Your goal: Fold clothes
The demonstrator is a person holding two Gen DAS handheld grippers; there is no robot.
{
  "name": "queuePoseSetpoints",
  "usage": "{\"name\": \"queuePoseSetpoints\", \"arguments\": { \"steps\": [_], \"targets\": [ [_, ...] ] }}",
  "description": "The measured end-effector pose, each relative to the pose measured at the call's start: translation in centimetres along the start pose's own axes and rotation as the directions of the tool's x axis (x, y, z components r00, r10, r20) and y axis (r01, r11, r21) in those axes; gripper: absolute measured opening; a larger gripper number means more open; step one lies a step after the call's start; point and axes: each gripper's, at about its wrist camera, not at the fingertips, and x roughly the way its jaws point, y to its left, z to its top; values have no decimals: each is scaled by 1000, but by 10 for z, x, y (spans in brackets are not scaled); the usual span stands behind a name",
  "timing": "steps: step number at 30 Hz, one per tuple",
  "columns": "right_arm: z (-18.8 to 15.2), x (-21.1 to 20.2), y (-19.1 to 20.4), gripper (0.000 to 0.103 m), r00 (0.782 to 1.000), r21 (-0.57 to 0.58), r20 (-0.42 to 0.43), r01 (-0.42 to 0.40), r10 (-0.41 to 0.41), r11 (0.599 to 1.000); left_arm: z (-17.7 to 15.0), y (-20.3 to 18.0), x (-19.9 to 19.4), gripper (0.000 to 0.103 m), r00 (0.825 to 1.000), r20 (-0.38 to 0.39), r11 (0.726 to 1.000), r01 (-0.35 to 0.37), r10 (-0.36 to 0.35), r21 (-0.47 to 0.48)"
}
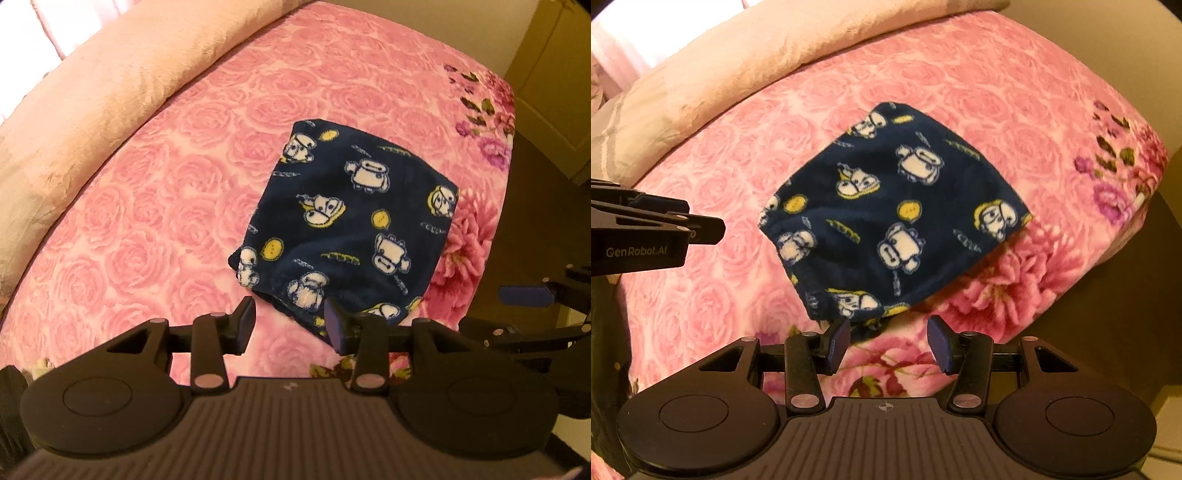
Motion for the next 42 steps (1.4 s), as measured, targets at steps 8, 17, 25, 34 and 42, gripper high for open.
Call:
{"name": "queuePoseSetpoints", "arguments": {
  "steps": [8,17,25,34,42],
  "targets": [
    [25,-3,-3,50,999,-87,-3,-33,33,996,1,9,-11,38,1000,8,993,-24,25,-113],
    [66,14,-16,50,991,-281,-52,-132,123,951,3,6,-7,39,993,-41,934,-118,111,-337],
    [97,19,-60,50,982,-438,-98,-187,160,879,13,-37,-3,40,981,-85,838,-191,172,-511],
    [107,19,-106,50,969,-548,-160,-246,188,799,-5,-88,-15,44,963,-147,714,-266,226,-647],
    [100,16,-117,50,959,-624,-195,-283,205,729,-23,-114,-31,49,942,-194,618,-327,274,-715]
  ]
}}
